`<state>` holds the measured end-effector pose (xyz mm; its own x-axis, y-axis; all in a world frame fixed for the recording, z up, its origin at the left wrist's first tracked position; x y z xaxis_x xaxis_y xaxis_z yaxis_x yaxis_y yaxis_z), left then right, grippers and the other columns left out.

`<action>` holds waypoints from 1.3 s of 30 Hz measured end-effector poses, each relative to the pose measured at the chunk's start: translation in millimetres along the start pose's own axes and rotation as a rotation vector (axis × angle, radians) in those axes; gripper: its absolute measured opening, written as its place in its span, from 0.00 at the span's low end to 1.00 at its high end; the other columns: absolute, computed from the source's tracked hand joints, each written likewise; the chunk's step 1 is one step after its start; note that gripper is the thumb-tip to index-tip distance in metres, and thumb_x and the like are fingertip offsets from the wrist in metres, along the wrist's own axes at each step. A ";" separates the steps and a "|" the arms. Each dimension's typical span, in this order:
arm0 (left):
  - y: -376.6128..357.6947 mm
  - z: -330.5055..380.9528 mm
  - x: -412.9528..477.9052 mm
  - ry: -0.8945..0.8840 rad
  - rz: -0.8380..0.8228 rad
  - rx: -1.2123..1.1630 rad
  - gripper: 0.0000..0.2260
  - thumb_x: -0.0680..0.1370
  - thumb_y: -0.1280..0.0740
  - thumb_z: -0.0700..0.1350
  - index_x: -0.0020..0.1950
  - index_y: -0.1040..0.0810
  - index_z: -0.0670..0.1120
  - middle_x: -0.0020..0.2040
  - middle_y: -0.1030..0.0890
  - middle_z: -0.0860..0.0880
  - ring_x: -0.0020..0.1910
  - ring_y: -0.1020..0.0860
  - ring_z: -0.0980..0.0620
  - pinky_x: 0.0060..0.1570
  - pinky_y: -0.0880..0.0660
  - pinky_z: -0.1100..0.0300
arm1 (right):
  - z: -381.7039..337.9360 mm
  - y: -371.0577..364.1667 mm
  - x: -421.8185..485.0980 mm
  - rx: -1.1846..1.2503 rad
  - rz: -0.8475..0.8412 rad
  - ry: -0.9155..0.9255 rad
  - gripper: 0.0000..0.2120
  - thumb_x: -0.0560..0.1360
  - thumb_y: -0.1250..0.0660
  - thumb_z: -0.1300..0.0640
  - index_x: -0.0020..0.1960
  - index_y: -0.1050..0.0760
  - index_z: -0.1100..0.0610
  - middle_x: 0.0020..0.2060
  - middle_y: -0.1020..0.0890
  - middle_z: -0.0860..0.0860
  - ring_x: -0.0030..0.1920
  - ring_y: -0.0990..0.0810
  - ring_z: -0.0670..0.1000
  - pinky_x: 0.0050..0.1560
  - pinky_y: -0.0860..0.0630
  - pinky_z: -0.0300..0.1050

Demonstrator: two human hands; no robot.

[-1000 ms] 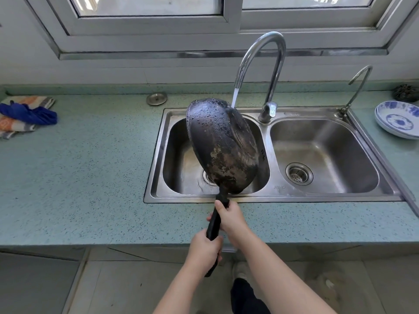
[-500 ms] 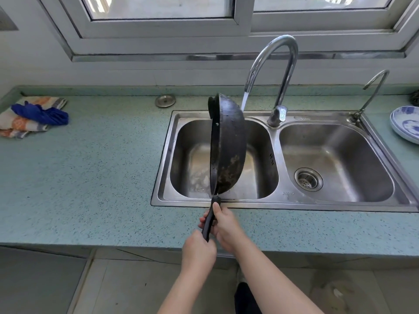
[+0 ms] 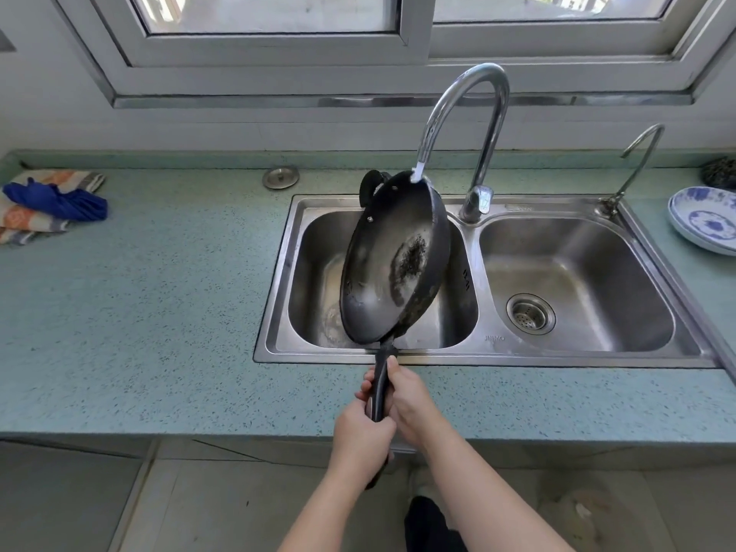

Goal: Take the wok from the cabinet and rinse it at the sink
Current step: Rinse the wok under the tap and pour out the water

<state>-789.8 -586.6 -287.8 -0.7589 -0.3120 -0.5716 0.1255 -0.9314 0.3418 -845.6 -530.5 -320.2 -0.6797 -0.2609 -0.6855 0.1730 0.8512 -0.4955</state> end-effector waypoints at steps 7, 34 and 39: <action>-10.6 1.9 0.0 -0.051 0.023 0.030 0.09 0.72 0.35 0.37 0.35 0.30 0.48 0.30 0.24 0.47 0.15 0.27 0.58 0.17 0.33 0.69 | 5.3 12.5 10.1 0.050 0.028 -0.054 0.21 0.82 0.52 0.52 0.41 0.30 0.65 0.31 0.26 0.57 0.26 0.26 0.50 0.33 0.25 0.47; -11.7 -8.0 1.9 0.015 -0.070 -0.178 0.10 0.77 0.38 0.42 0.34 0.31 0.44 0.22 0.28 0.50 0.16 0.30 0.54 0.22 0.32 0.63 | -7.4 -4.8 1.6 -0.292 -0.006 -0.089 0.20 0.82 0.52 0.58 0.36 0.31 0.62 0.31 0.28 0.55 0.30 0.30 0.49 0.33 0.30 0.40; 6.4 -11.7 7.0 -0.060 0.012 0.052 0.07 0.76 0.39 0.42 0.37 0.31 0.46 0.28 0.25 0.48 0.16 0.28 0.57 0.19 0.31 0.67 | 1.9 -15.8 8.0 -0.241 -0.040 -0.110 0.16 0.82 0.51 0.57 0.41 0.32 0.62 0.34 0.26 0.55 0.30 0.28 0.48 0.32 0.28 0.40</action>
<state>-786.9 -597.0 -298.3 -0.7946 -0.3099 -0.5221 0.1024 -0.9160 0.3879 -852.4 -546.9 -318.9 -0.5988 -0.3330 -0.7283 -0.0357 0.9196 -0.3911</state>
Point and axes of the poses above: each hand's wrist, its own x-axis towards the middle knuckle, its own y-axis out of the back of the hand, z = x × y, the point moved 5 cm from there along x, towards the middle knuckle
